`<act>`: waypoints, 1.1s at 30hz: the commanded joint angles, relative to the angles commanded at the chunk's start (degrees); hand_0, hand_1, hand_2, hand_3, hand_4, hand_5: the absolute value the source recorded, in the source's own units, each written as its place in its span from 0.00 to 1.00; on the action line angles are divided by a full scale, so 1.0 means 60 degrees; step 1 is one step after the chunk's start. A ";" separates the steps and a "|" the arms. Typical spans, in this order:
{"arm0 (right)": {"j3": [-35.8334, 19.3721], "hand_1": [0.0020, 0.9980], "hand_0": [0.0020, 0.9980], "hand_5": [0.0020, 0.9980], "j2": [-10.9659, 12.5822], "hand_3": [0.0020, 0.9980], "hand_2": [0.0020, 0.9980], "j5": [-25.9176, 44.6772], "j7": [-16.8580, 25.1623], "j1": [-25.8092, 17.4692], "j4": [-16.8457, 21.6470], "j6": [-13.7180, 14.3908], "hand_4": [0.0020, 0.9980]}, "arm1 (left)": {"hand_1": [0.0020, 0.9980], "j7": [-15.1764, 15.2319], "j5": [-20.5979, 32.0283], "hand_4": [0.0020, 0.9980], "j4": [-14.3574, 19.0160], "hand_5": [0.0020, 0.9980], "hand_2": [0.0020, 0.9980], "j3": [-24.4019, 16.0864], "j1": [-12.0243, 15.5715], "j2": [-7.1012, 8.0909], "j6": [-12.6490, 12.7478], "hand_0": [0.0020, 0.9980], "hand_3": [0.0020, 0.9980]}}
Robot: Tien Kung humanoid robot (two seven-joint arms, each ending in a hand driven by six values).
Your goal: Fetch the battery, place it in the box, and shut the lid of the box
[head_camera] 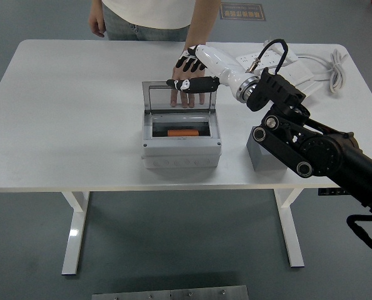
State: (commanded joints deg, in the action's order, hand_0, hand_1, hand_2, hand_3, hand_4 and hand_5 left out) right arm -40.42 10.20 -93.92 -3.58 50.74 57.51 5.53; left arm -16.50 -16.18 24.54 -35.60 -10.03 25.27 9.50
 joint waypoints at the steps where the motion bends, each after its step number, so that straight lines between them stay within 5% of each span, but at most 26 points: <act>1: -0.0031 0.71 0.77 1.00 -0.0044 0.72 0.72 0.0170 0.0020 -0.0014 -0.0104 -0.0013 0.95 | 0.71 -0.0008 -0.0019 0.60 0.0000 0.04 0.57 -0.0010 -0.0006 0.0001 0.0000 0.64 0.56; 10: -0.0283 0.74 0.85 1.00 -0.0324 0.75 0.74 0.1235 0.0055 -0.0030 -0.0669 -0.0190 0.97 | 0.71 -0.0050 -0.0145 0.60 0.0003 0.04 0.57 -0.0061 -0.0054 0.0007 -0.0013 0.64 0.56; 11: -0.0272 0.80 0.99 1.00 -0.0338 0.80 0.78 0.1298 0.0050 -0.0023 -0.0699 -0.0193 1.00 | 0.71 -0.0053 -0.0155 0.60 0.0003 0.05 0.57 -0.0065 -0.0060 0.0010 -0.0013 0.64 0.56; 33: 0.0836 0.83 1.00 1.00 -0.0308 0.83 0.80 0.1744 -0.0271 -0.0032 -0.0511 -0.0219 1.00 | 0.71 0.0039 -0.0119 0.60 -0.0012 0.04 0.57 -0.0034 -0.0124 0.0023 0.0004 0.65 0.56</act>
State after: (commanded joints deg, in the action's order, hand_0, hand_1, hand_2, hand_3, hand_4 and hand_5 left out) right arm -35.41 8.35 -83.45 -5.20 50.54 54.44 4.21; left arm -16.26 -16.89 24.47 -35.80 -10.77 25.41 9.52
